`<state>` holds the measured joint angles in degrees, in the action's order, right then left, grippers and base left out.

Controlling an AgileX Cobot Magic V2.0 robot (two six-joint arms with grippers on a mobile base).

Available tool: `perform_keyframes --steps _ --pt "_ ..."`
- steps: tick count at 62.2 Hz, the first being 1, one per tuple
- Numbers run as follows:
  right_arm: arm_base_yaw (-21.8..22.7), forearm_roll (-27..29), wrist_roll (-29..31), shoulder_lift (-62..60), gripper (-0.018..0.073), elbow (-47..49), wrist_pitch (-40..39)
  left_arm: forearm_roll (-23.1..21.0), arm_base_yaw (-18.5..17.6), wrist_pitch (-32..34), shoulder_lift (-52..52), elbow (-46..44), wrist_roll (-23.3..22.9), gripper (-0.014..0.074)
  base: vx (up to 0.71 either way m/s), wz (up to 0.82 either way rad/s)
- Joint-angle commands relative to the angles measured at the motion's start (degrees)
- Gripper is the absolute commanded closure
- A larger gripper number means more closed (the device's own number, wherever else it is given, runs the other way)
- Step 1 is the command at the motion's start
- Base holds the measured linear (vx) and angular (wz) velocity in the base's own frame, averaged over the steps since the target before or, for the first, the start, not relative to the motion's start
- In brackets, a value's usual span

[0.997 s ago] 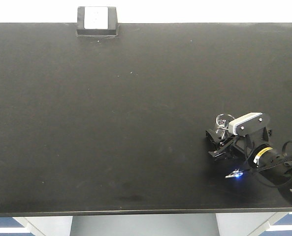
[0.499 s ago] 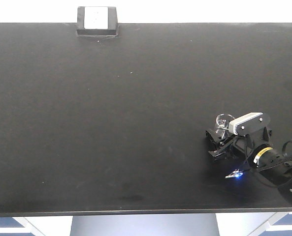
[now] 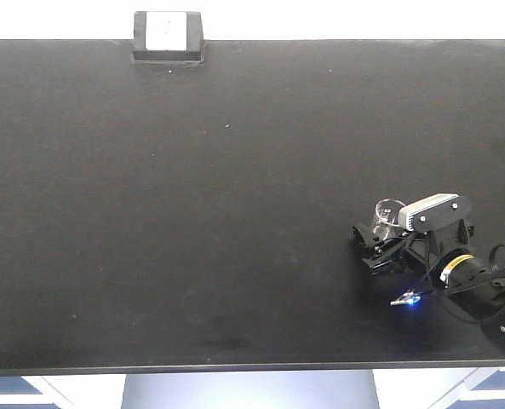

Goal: Grab beaker and place in storage area
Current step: 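Open the right gripper and release the beaker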

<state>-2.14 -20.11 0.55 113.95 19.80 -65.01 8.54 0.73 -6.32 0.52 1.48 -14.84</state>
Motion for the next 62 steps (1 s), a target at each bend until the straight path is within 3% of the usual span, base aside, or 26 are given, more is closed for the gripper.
perform_keyframes --steps 1,19,31,52,62 --pt "0.18 -0.12 -0.55 -1.95 -0.0069 0.58 -5.57 -0.32 -0.37 4.85 1.09 1.25 -0.33 0.0605 0.00 0.00" --pt "0.18 -3.44 -4.56 -2.94 -0.0036 -0.37 -4.63 -0.32 -0.37 4.85 1.09 1.25 -0.33 0.0605 0.00 0.00" --pt "0.18 2.25 -2.61 -5.04 -0.0030 -5.03 -4.60 -0.32 -0.37 4.85 1.09 1.25 -0.33 0.0605 0.00 0.00" --pt "0.18 2.66 -2.67 -5.70 -0.0025 -14.35 -11.96 -0.32 -0.37 4.85 1.09 1.25 -0.33 0.0605 0.00 0.00" --pt "0.18 3.91 -2.67 -8.82 0.0027 -17.55 -11.96 -0.32 -0.37 4.85 1.09 1.25 -0.33 0.0605 0.00 0.00"
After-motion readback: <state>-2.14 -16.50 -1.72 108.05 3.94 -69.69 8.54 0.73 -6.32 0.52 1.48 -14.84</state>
